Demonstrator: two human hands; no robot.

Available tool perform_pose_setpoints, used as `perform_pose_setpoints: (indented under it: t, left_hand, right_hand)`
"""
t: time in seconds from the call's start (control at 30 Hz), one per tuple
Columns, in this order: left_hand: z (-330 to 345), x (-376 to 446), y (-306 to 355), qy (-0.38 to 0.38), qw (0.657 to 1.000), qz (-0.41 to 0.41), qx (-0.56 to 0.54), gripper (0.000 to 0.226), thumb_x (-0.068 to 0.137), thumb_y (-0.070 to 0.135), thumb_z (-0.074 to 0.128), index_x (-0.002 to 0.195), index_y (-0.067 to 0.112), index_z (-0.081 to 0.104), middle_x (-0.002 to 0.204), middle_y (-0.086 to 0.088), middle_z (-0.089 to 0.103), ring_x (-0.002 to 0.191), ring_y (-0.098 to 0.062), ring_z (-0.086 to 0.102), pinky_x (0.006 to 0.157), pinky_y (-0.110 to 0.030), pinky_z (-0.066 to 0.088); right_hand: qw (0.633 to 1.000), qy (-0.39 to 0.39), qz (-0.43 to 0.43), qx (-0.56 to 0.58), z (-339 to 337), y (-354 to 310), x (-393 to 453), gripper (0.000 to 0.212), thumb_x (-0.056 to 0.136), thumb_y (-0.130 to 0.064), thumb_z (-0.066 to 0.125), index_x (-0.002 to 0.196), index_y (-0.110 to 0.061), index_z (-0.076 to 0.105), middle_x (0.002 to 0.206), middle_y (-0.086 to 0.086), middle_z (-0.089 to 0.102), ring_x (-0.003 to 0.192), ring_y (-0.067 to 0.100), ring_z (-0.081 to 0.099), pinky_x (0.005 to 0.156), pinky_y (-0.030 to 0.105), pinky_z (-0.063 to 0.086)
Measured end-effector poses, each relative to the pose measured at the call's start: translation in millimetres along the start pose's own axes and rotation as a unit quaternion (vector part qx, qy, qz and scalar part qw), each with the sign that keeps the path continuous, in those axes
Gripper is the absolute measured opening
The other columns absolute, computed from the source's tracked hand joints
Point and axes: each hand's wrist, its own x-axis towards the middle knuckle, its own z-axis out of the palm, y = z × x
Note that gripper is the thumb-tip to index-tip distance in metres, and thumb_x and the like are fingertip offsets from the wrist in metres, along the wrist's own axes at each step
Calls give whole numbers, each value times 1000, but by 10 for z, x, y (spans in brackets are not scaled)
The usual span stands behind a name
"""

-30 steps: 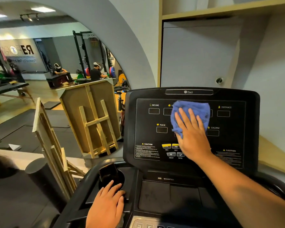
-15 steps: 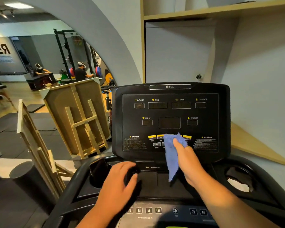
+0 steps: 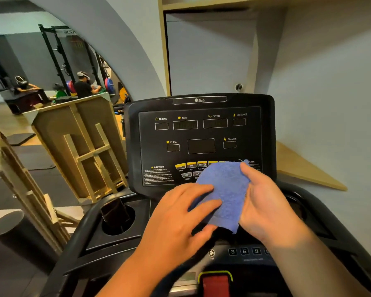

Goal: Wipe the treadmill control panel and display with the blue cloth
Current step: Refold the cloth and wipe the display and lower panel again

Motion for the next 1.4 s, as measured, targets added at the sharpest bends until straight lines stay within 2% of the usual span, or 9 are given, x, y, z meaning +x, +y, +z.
perform_pose_setpoints:
  t: [0.23, 0.43, 0.57, 0.67, 0.8, 0.93, 1.0, 1.17, 1.4]
  left_hand:
    - [-136, 117, 174, -16, 997, -9, -79, 26, 100, 29, 53, 121, 23, 67, 132, 9, 60, 125, -12, 53, 100, -37, 45]
    - [-478, 627, 213, -5, 972, -155, -174, 20, 103, 30, 46, 101, 29, 65, 82, 17, 65, 81, -2, 63, 66, -15, 42]
    - [-703, 1143, 111, -94, 968, -174, -154, 23, 101, 35, 46, 88, 29, 64, 78, 13, 64, 77, -2, 60, 64, -14, 41]
    - [-809, 1438, 57, -184, 934, -189, -240, 28, 101, 37, 47, 87, 24, 68, 82, 6, 69, 73, -4, 59, 71, -22, 45]
    - [-601, 1529, -178, -159, 836, -310, -424, 32, 99, 36, 52, 97, 10, 72, 87, -11, 72, 80, -18, 64, 74, -31, 53]
    - [-97, 1056, -470, -243, 484, -463, -702, 91, 85, 80, 37, 133, 5, 57, 119, -20, 67, 103, -34, 68, 86, -49, 57]
    - [19, 773, -464, -280, 432, -445, -733, 102, 78, 86, 38, 137, 4, 52, 120, -23, 66, 105, -36, 68, 90, -51, 54]
    - [168, 619, -351, -89, 541, -466, -694, 56, 87, 16, 68, 139, 18, 48, 115, -13, 70, 92, -26, 70, 79, -45, 58]
    - [-62, 729, -272, -61, 777, -390, -490, 28, 86, 6, 70, 109, 22, 74, 104, 0, 76, 101, -18, 70, 91, -39, 54]
  right_hand:
    - [999, 1, -28, -41, -131, -78, -120, 62, 101, -48, 35, 136, -1, 54, 133, 25, 60, 123, 41, 58, 102, 56, 45]
    - [982, -30, -70, -175, -221, -76, -209, 50, 93, -41, 56, 127, -6, 65, 127, 20, 66, 119, 32, 63, 106, 50, 43]
    - [948, -89, -118, -283, -189, -192, -284, 65, 70, -60, 78, 119, -18, 71, 127, 13, 68, 121, 25, 63, 100, 41, 48]
    - [914, -117, -133, -366, -111, -296, -353, 54, 69, -42, 87, 112, -12, 73, 119, 14, 72, 113, 26, 67, 90, 33, 54]
    - [906, -94, -154, -383, 110, -339, -323, 23, 84, -20, 72, 102, -5, 73, 103, 14, 75, 98, 24, 72, 84, 35, 55]
    - [950, -9, -139, -280, 90, -316, -130, 30, 94, -16, 61, 113, 7, 65, 108, 24, 72, 104, 31, 71, 94, 43, 54]
    - [958, 19, -116, -260, -24, -318, -53, 27, 97, -13, 56, 114, 7, 64, 110, 27, 71, 106, 34, 69, 98, 47, 52]
    - [952, 27, -91, -290, -253, -392, 22, 17, 90, 5, 55, 100, 5, 69, 98, 25, 72, 90, 31, 73, 77, 38, 57]
    - [884, 102, -186, -416, -381, -543, 35, 47, 81, 2, 74, 120, -20, 63, 103, 14, 74, 95, 27, 73, 83, 41, 58]
